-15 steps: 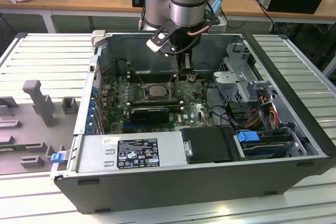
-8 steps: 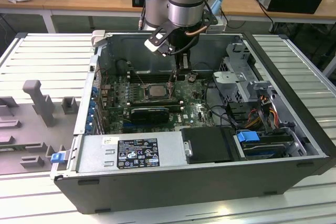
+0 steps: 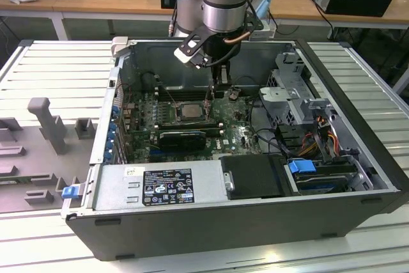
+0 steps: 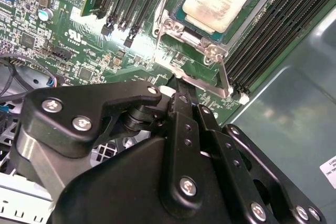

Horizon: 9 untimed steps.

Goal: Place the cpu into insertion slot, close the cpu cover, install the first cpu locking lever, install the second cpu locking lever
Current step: 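Close the cpu cover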

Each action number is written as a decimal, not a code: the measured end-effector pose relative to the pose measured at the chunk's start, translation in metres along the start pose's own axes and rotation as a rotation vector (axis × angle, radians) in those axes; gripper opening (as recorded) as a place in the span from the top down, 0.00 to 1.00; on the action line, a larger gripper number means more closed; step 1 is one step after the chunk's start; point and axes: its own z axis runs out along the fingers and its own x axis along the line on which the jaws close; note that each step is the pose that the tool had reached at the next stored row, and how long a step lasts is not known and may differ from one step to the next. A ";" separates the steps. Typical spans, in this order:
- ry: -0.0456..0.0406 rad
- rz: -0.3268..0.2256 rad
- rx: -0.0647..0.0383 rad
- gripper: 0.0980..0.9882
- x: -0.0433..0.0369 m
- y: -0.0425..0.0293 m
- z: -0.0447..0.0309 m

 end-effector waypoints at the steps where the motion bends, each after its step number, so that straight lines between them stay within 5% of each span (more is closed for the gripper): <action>1: 0.0000 0.000 0.000 0.99 0.0000 -0.0005 0.0000; 9: 0.0000 0.000 0.000 0.99 0.0000 -0.0030 -0.0002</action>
